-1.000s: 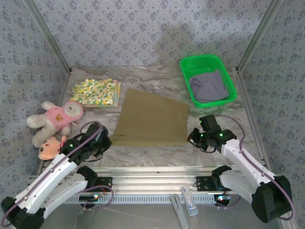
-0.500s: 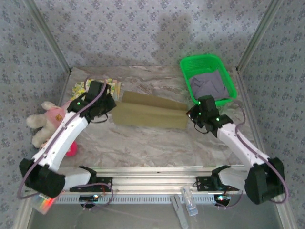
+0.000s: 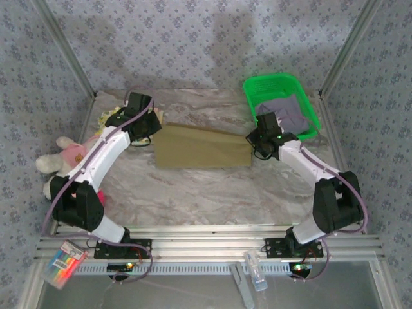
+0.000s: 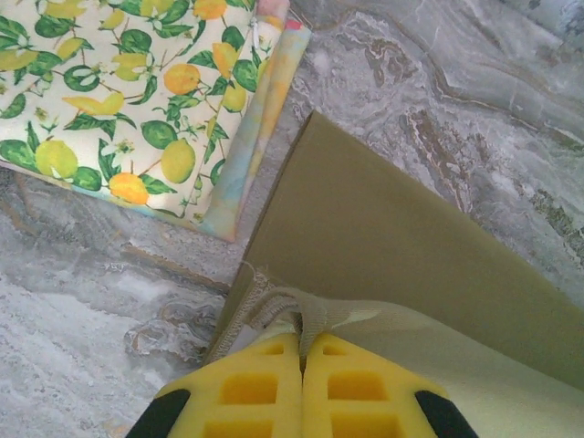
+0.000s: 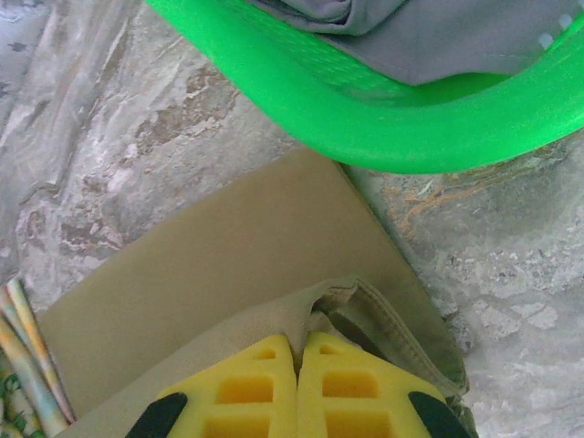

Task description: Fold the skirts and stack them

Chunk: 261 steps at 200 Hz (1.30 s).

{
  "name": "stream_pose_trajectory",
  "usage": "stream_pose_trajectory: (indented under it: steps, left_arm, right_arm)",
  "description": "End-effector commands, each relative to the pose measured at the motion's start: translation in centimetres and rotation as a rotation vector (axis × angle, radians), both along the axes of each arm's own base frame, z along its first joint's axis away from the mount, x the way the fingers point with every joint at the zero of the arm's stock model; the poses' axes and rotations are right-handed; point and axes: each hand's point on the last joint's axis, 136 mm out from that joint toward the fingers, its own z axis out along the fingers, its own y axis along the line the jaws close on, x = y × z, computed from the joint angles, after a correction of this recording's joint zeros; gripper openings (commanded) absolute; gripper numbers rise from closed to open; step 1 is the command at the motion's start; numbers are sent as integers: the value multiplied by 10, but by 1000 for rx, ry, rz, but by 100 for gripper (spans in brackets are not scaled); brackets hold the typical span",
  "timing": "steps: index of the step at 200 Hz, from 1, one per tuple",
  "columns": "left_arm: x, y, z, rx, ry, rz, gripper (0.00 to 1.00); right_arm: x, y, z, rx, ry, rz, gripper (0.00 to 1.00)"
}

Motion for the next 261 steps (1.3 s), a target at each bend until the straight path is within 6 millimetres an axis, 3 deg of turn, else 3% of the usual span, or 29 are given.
stream_pose_trajectory:
  steps: [1, 45, 81, 109, 160, 194, 203, 226, 236, 239, 246, 261]
  left_arm:
    - [10, 11, 19, 22, -42, 20, 0]
    - [-4, 15, 17, 13, -45, 20, 0]
    - [22, 9, 14, 25, -27, -2, 0]
    - [44, 2, -4, 39, 14, -15, 0]
    - [58, -2, -36, 63, 113, -24, 0]
    - [71, -5, -50, 79, 143, -30, 0]
    - [75, -6, -55, 80, 160, -33, 0]
    - [88, -18, -60, 11, 197, -82, 21]
    - [92, -24, -55, -32, 195, -105, 48]
    - [92, -26, -53, -41, 194, -112, 54]
    - [93, -30, -46, -59, 185, -125, 72]
    - [87, -40, -33, -105, 166, -157, 95]
  right_arm:
    - [5, -26, 6, -62, -3, -113, 0]
    - [-11, -27, 12, -63, -18, -101, 0]
    - [-3, -28, -3, -74, 16, -103, 1]
    - [9, -22, -15, -78, 37, -92, 2]
    - [20, -17, -38, -105, 97, -84, 6]
    - [25, -18, -40, -110, 100, -99, 9]
    - [27, -17, -39, -105, 102, -96, 15]
    - [43, -13, -27, -70, 34, -46, 48]
    - [51, -9, -17, -59, -12, -1, 58]
    - [59, -6, -2, -49, -48, 15, 61]
    - [63, -3, 9, -49, -76, 46, 65]
    - [65, 5, 28, -55, -121, 112, 72]
